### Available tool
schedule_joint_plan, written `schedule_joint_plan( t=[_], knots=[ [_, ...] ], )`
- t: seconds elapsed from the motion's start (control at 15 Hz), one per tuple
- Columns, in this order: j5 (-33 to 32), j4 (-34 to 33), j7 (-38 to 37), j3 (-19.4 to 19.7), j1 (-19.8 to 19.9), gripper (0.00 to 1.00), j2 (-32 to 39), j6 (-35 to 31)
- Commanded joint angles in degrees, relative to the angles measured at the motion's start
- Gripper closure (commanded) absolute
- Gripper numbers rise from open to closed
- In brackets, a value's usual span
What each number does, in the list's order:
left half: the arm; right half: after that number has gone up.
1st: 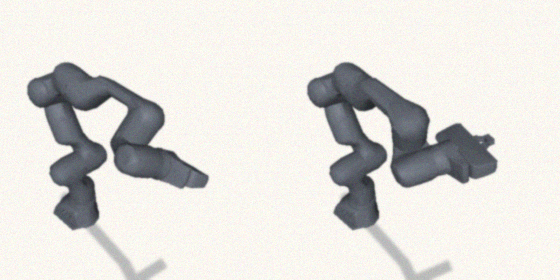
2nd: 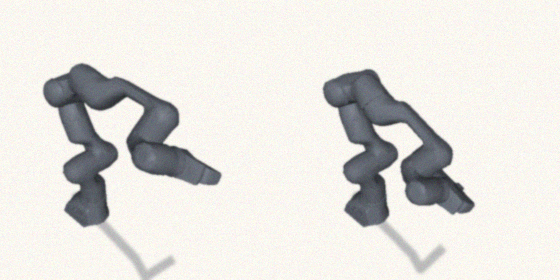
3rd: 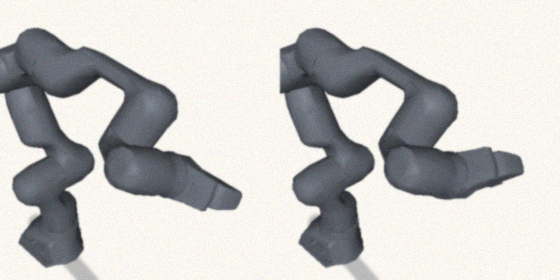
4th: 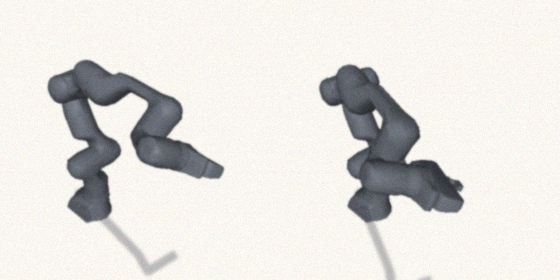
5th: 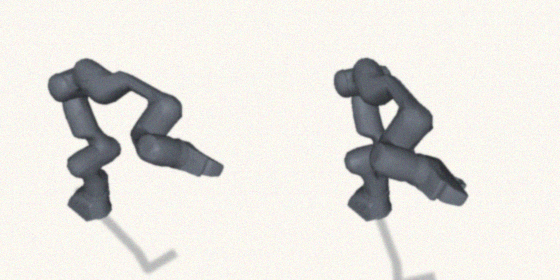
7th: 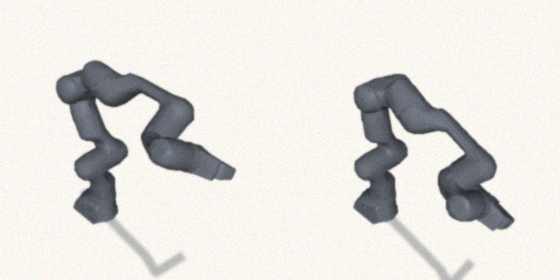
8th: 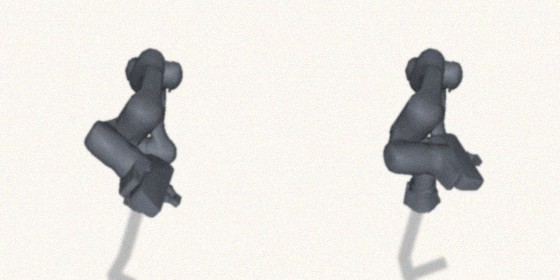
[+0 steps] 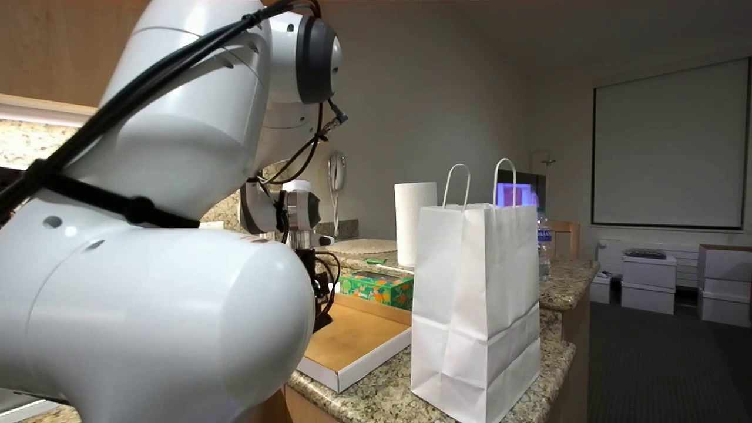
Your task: Pick up the socks on the box cover and put them in the paper bag
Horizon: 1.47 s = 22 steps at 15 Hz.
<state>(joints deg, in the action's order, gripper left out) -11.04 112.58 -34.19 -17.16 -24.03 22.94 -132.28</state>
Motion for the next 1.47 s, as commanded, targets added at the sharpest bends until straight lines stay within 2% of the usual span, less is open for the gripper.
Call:
schedule_joint_plan(
  t=[0.0, 0.27, 0.67, 0.73, 0.8, 0.87, 1.4],
  knots=[
    [4.12, -1.01, 5.17, 0.69, -0.56, 0.0, 1.23, 1.79],
    [6.75, -1.7, 8.46, 0.88, -0.95, 0.0, 2.65, 2.44],
    [7.28, -3.15, 9.72, 1.37, -1.19, 0.02, 4.92, 5.12],
    [7.2, -3.36, 9.84, 1.36, -1.34, 0.15, 5.35, 5.35],
    [7.23, -3.63, 10.03, 1.33, -1.42, 0.21, 5.78, 5.59],
    [7.42, -3.95, 10.48, 1.22, -1.42, 0.32, 6.24, 5.8],
    [8.19, -5.21, 11.41, 1.95, -1.41, 0.84, 6.1, 6.56]
  ],
)
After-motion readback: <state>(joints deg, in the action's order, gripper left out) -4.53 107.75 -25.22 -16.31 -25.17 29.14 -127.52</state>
